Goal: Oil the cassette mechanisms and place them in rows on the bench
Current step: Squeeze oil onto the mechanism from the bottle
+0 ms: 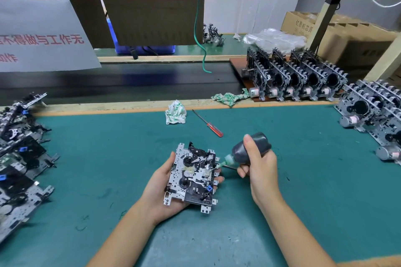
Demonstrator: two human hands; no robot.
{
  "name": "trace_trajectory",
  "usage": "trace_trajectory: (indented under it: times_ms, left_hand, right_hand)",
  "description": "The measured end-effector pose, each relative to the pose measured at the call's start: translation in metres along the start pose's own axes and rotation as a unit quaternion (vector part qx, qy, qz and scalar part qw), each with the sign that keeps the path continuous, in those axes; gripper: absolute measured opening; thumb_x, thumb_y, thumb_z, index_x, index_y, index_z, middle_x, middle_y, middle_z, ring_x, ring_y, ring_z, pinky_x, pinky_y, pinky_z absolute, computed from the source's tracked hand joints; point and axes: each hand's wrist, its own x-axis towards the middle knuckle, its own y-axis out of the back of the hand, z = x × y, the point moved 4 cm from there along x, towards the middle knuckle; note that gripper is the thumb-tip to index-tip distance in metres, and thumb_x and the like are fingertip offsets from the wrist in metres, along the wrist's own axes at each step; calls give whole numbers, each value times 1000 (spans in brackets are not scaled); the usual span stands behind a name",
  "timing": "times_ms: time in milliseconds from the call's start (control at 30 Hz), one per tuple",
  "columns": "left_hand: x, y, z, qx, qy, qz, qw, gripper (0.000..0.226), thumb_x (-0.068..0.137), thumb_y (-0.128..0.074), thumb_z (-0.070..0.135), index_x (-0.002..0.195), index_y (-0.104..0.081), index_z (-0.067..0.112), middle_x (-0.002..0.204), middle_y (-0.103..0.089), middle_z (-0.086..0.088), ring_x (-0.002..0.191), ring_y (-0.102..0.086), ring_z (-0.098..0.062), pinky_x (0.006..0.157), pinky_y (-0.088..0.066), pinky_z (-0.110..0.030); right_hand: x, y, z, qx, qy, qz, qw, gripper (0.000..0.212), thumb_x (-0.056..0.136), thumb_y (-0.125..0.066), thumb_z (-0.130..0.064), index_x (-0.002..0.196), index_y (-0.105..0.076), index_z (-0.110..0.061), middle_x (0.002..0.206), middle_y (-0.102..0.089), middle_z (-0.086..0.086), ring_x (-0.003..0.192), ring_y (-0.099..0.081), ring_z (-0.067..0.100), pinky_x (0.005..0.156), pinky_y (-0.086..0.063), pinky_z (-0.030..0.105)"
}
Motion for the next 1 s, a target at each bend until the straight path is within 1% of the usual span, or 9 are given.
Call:
trace_trajectory:
  times_ms: [167,367,467,567,667,800,867,933,1000]
  left_hand:
    - [0,-1,0,-6,1,0,1000,66,88,-41,50,118,-63,-4,130,-52,-32,112,-55,-50,93,-45,-59]
    - [0,1,0,1,0,-5,1000,66,88,-41,51,118,-63,-4,129,-53,-31,114,-54,-50,95,-45,-58]
    - [1,2,1,8,-6,-6,1000,67,88,-40,52,121,-61,-3,132,-51,-30,116,-53,-49,98,-43,-56]
    - [0,4,2,9,-11,-1,1000,73,89,-36,57,124,-59,-3,134,-49,-31,120,-50,-48,102,-41,-55]
    - [-2,4,2,6,-13,-3,1000,87,84,-37,68,129,-53,-5,138,-44,-33,125,-45,-48,106,-37,-54]
    - [-3,0,2,16,-18,-18,1000,96,77,-43,74,131,-51,-6,139,-41,-34,128,-43,-47,107,-35,-54]
    - [-4,-2,1,22,-16,-29,999,97,75,-45,74,131,-51,-5,139,-40,-34,129,-41,-47,109,-33,-54]
    - [-4,-4,1,20,-13,-41,999,97,74,-48,73,132,-51,-4,140,-40,-34,129,-41,-47,108,-35,-53]
    - [-5,-6,0,14,-8,-57,998,97,73,-49,73,133,-50,-4,140,-39,-35,129,-41,-48,107,-36,-53]
  right_hand:
    - [-1,1,-1,-13,23,-2,1000,33,87,-65,-22,61,-47,-13,46,-43,-6,33,-33,8,32,-30,18]
    - [-7,-1,-10,-44,91,-33,994,34,67,-72,-34,67,-52,-7,49,-52,-2,36,-44,13,36,-38,21]
    - [-9,-3,-15,-64,128,-47,989,30,63,-73,-37,78,-59,-15,66,-63,-4,59,-58,12,52,-51,26]
    - [-5,1,-17,-82,131,-36,987,31,65,-78,-28,83,-57,-14,71,-64,-8,69,-61,9,67,-51,20]
    - [4,12,-14,-95,110,4,989,33,68,-79,-28,86,-52,-19,83,-61,4,78,-60,24,73,-48,33]
    - [12,20,-10,-149,112,12,982,36,80,-74,-15,98,-47,-31,95,-65,-4,86,-61,0,79,-44,15]
    - [14,21,-5,-226,121,10,967,37,84,-69,-14,105,-46,-34,101,-61,-16,96,-58,0,85,-41,12]
    - [16,20,1,-299,122,-9,947,38,87,-66,-12,110,-43,-32,107,-57,-17,105,-56,9,93,-40,18]
    - [16,16,9,-351,93,-46,930,37,89,-62,-11,116,-42,-25,114,-57,-5,114,-54,22,100,-40,36]
